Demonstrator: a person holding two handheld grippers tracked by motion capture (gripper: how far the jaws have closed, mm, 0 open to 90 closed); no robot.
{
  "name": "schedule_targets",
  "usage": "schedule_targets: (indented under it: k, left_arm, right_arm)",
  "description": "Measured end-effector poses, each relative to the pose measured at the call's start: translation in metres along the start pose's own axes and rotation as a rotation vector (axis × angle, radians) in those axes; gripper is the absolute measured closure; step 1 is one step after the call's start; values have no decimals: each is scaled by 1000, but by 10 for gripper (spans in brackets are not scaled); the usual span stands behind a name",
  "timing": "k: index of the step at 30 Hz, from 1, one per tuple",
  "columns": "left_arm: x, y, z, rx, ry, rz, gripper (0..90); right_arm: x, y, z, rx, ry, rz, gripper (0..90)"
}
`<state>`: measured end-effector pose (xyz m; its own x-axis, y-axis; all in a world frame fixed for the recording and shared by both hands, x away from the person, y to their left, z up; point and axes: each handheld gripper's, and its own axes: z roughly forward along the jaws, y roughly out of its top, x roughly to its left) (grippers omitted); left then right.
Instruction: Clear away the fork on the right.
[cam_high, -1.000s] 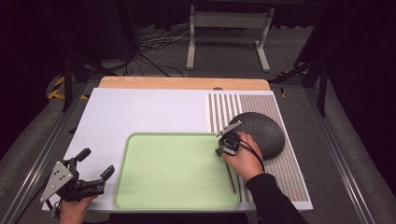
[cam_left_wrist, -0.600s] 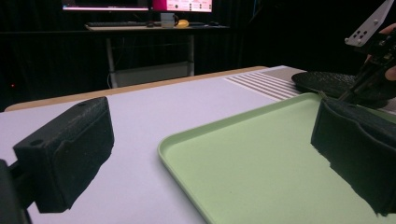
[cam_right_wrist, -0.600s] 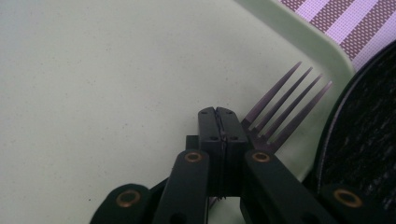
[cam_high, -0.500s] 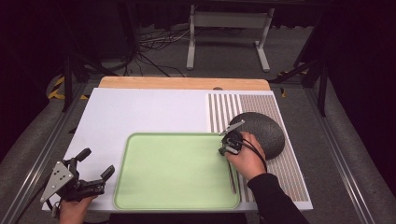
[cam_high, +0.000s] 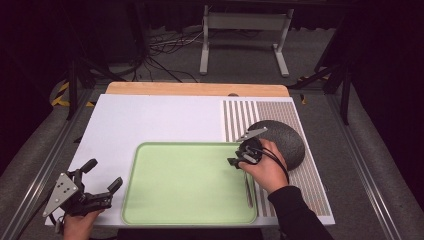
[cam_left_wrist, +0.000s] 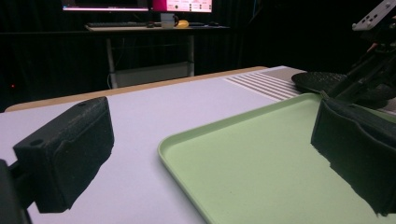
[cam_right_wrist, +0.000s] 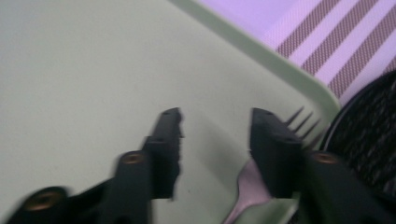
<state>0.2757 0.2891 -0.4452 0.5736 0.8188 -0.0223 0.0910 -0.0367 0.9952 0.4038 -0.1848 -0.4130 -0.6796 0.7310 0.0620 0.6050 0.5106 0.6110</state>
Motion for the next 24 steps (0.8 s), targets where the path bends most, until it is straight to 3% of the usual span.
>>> schedule_targets:
  k: [2,3,4,5,11,16,17,24]
  left_arm:
    - [0,0,0,0,-1,0,0]
    - [0,0,0,4,-2,4,1]
    - [0,0,0,3,-2,4,0]
    - [0,0,0,4,-1,4,1]
    - [-1,0,0,1,0,3,1]
    - [0,0,0,0,2,0,1]
    - [0,0,0,0,2,0,1]
    - [-1,0,0,3,1,5,1]
  right_arm:
    - [0,2,-2,-30,14,-7,286]
    - [1,4,-6,-54,8,-62,225]
    - [1,5,-8,-57,1,-85,212]
    - [2,6,-11,-65,-10,-104,201]
    - [4,6,-24,-122,-22,-110,142]
    - [5,3,-42,-233,-23,-127,128]
    - [5,3,-42,-233,-23,-127,128]
    - [-5,-8,-59,-318,-10,-117,128]
